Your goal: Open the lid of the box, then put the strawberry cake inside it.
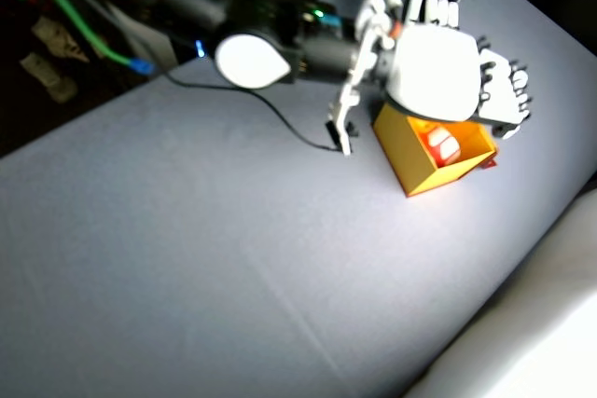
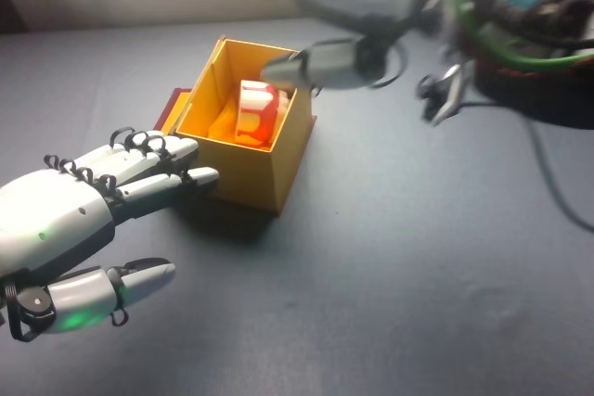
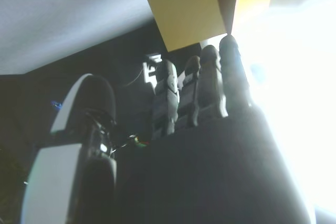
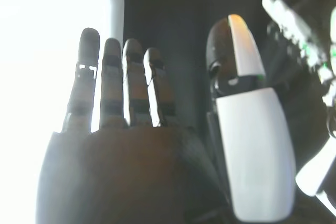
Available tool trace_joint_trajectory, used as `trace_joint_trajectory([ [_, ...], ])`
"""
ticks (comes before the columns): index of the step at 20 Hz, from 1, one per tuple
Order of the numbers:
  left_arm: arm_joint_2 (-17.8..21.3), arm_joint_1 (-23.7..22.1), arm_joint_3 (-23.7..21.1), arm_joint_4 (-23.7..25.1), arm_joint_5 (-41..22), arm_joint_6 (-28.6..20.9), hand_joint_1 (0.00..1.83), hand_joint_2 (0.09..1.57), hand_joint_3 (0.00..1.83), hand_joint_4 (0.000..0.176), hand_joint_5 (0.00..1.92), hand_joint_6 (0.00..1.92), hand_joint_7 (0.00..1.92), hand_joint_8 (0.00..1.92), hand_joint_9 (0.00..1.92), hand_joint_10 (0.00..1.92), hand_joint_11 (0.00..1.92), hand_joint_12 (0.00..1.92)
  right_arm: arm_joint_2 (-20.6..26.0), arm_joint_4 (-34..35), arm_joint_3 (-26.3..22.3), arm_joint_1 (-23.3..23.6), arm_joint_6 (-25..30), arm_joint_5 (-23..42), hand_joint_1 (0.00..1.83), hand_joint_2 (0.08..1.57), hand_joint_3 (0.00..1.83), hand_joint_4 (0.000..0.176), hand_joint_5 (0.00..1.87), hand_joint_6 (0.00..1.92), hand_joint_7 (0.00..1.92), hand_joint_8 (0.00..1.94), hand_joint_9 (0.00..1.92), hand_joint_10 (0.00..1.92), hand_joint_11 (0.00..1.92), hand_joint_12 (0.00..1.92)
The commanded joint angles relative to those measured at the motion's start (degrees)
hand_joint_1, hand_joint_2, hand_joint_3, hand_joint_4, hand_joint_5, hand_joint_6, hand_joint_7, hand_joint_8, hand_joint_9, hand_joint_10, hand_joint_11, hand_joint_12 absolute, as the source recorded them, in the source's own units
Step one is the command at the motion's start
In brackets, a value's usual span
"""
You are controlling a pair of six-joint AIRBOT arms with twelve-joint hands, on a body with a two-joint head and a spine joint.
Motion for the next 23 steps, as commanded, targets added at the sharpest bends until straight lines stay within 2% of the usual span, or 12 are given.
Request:
trace_joint_trajectory([
  [1,-0.1,0.1,0.0,-0.9,-8.1,0.2,0.46,1.44,0.0,0.033,0.21,0.0,0.0,0.0,0.0,0.0,0.0,0.0,0.7,-0.1,-1.0,-0.3,0.1,8.9,0.55,1.23,0.0,0.0,0.06,0.0,0.08,0.0,0.06,0.12,0.0,0.92],
  [4,0.5,0.8,-0.5,-2.2,-10.2,1.0,0.46,1.43,0.0,0.045,0.16,0.0,0.0,0.0,0.0,0.0,0.01,0.0,6.8,-1.0,-6.5,-3.1,0.1,14.8,0.41,1.24,0.0,0.0,0.0,0.0,0.01,0.0,0.01,0.03,0.0,0.45],
  [5,0.6,1.1,-0.7,-2.6,-10.8,1.2,0.48,1.43,0.0,0.048,0.13,0.0,0.0,0.0,0.0,0.0,0.0,0.0,8.4,-1.1,-8.2,-4.7,0.1,17.4,0.39,1.24,0.0,0.035,0.0,0.0,0.0,0.0,0.0,0.01,0.0,0.22],
  [8,1.2,2.3,-1.2,-4.5,-13.8,2.0,0.45,1.43,0.0,0.065,0.03,0.0,0.0,0.0,0.0,0.0,0.02,0.02,14.6,-1.3,-13.1,-10.4,0.1,24.9,0.44,1.27,0.0,0.008,0.0,0.0,0.0,0.0,0.0,0.0,0.0,0.0],
  [9,1.4,2.7,-1.5,-5.2,-15.0,2.4,0.43,1.44,0.0,0.06,0.01,0.0,0.0,0.0,0.0,0.0,0.0,0.01,16.6,-0.9,-14.6,-12.6,0.1,27.1,0.35,1.31,0.0,0.001,0.0,0.0,0.0,0.0,0.03,0.01,0.0,0.89],
  [10,1.6,3.1,-1.6,-6.0,-16.3,2.8,0.43,1.44,0.0,0.06,0.0,0.0,0.0,0.0,0.0,0.0,0.0,0.01,18.7,-0.2,-16.3,-15.0,0.1,29.6,0.27,1.3,0.0,0.026,0.0,0.0,0.0,0.0,0.03,0.0,0.0,1.27],
  [11,1.7,3.2,-1.6,-6.4,-17.2,2.9,0.42,1.43,0.0,0.036,0.0,0.0,0.0,0.0,0.0,0.0,0.03,0.03,20.4,0.4,-17.4,-17.2,0.1,31.4,0.26,1.28,0.0,0.054,0.0,0.0,0.0,0.0,0.01,0.0,0.0,1.11],
  [13,1.7,3.2,-1.7,-7.1,-18.8,3.4,0.42,1.41,0.0,0.025,0.0,0.0,0.0,0.0,0.0,0.0,0.01,0.13,23.7,3.2,-19.9,-22.4,0.1,37.0,0.4,1.28,0.0,0.107,0.0,0.0,0.0,0.0,0.0,0.0,0.0,0.09],
  [15,1.7,3.2,-1.7,-7.6,-20.5,3.6,0.43,1.41,0.0,0.051,0.0,0.0,0.0,0.0,0.0,0.0,0.0,0.09,26.5,6.3,-21.9,-27.8,-0.1,42.2,0.4,1.3,0.01,0.112,0.0,0.0,0.0,0.0,0.0,0.0,0.0,0.0],
  [18,1.9,3.2,-1.7,-8.9,-23.3,4.4,0.38,1.4,0.0,0.021,0.0,0.0,0.0,0.0,0.0,0.0,0.0,0.08,30.1,13.1,-25.7,-37.4,-2.7,51.2,0.38,1.3,0.0,0.027,0.0,0.0,0.0,0.0,0.0,0.0,0.0,0.0],
  [21,2.3,3.2,-1.9,-9.7,-25.0,5.1,0.29,1.39,0.0,0.055,0.0,0.0,0.0,0.0,0.0,0.0,0.0,0.0,32.2,19.0,-28.0,-45.4,-3.5,58.9,0.42,1.31,0.01,0.005,0.0,0.0,0.0,0.0,0.0,0.0,0.0,0.0],
  [23,3.0,3.2,-2.5,-10.4,-26.4,5.9,0.32,1.39,0.0,0.038,0.0,0.0,0.0,0.0,0.0,0.0,0.0,0.0,33.0,21.6,-29.1,-49.6,-3.7,63.7,0.46,1.29,0.0,0.003,0.0,0.0,0.0,0.0,0.0,0.0,0.0,0.0],
])
